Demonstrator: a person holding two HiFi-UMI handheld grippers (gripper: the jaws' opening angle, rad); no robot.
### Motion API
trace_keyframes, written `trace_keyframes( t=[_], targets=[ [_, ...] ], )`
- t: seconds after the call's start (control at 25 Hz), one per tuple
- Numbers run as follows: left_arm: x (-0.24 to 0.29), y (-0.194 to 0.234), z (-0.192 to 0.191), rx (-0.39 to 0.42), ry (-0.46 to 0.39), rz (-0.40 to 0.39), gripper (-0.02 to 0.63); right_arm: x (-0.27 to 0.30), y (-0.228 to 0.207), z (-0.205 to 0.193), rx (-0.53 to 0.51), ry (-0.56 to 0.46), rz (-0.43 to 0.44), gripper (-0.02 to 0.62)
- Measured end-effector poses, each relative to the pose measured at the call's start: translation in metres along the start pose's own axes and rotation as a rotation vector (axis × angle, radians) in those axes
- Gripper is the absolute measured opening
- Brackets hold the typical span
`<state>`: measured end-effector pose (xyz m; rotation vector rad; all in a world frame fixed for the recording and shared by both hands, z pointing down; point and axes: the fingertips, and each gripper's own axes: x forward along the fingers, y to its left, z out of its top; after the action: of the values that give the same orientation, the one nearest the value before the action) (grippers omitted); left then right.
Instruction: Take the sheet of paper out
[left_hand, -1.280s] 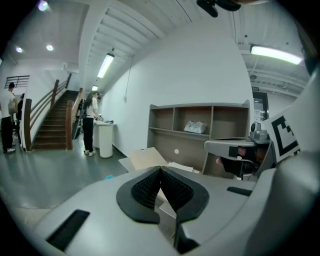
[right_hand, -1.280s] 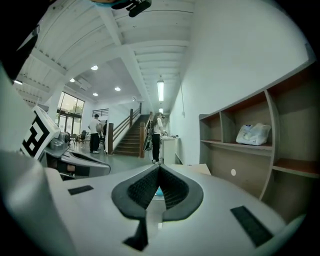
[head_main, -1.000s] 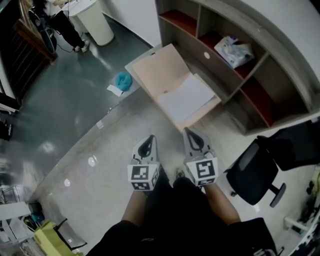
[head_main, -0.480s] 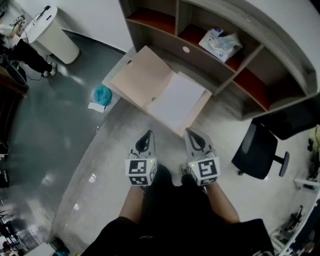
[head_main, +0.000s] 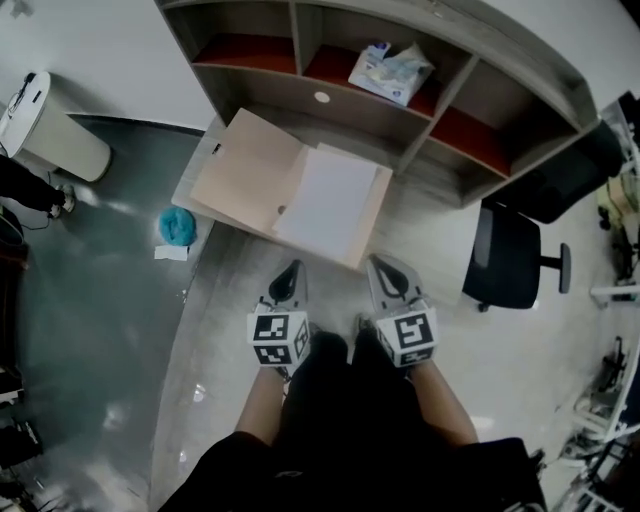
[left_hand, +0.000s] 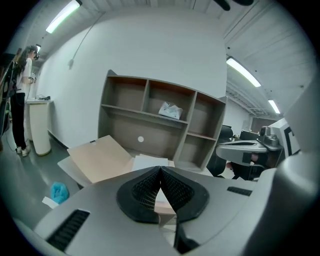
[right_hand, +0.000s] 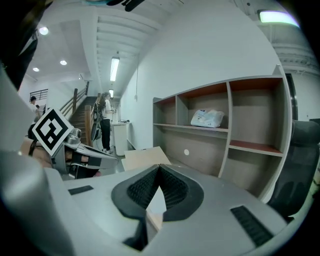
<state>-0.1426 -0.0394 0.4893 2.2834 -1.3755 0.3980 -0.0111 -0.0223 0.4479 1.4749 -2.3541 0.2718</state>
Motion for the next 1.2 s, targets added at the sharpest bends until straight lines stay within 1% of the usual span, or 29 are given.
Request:
trace_keyframes(
  t=[0.2,0.48,0.6,0.76,0.88,1.0,1.12,1.2],
  targets=[
    [0.016,-0.016,-0.007,0.010,0.037,-0.057,0.043,-0.001,-0.020,-0.005,0.022,0.028,-0.063,0.015],
    [0.047,-0.018,-0.015,0.017,0.083,-0.060,0.043,0.026,-0.063,-0.022,0.043,0.094,-0.083,0.015],
    [0.065,-0.009,-0.019,-0.009,0.116,-0.050,0.043,0.049,-0.079,-0.029,0.060,0.116,-0.064,0.015],
    [0.093,0.007,-0.015,-0.057,0.152,-0.018,0.043,0.087,-0.102,-0.034,0.070,0.137,-0.017,0.015],
    [0.110,0.012,-0.020,-0.065,0.193,0.004,0.043,0.108,-0.124,-0.046,0.087,0.163,-0.005,0.015],
    [0.120,0.022,-0.023,-0.074,0.232,0.029,0.043,0.130,-0.135,-0.056,0.128,0.187,0.016,0.015],
    [0.132,0.025,-0.024,-0.093,0.254,0.046,0.043,0.150,-0.146,-0.068,0.157,0.214,0.043,0.015],
    [0.139,0.025,-0.024,-0.089,0.262,0.061,0.043,0.159,-0.152,-0.076,0.166,0.236,0.059,0.015]
  ],
)
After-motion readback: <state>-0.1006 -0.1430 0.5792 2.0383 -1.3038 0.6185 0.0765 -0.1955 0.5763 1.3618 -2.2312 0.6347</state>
